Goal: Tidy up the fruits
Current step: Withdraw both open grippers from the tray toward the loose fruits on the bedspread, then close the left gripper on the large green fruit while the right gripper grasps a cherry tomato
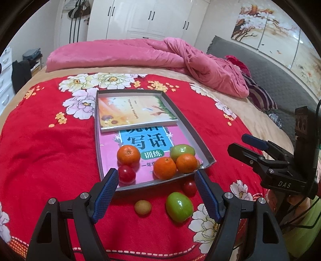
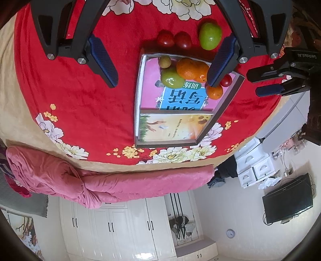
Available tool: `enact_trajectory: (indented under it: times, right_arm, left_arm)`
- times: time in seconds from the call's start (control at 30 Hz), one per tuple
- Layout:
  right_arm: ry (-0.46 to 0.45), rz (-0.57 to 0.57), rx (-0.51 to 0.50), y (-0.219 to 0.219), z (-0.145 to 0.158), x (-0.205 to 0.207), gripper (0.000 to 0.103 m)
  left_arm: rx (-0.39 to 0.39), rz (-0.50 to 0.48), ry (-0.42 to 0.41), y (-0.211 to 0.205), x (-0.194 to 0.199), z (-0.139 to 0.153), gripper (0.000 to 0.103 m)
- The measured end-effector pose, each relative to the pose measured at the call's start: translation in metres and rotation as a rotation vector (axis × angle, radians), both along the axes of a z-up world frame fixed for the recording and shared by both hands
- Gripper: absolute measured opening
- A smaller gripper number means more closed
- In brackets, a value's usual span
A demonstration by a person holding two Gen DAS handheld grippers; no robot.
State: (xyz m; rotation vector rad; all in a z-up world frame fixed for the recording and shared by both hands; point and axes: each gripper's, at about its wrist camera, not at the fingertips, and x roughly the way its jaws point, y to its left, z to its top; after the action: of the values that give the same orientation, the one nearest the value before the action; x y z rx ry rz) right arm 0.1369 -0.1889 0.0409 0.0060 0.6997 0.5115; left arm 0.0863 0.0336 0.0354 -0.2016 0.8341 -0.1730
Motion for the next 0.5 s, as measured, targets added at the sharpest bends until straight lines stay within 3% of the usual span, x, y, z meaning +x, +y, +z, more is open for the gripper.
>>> enact_trajectory:
  times: [0.5]
  right_arm:
    - [0.031,0.005,-0.032,-0.007,-0.015,-0.008,0.090]
  left_arm:
    - [-0.001,-0.056,0.063,-0.017,-0.003,-0.018,0.079]
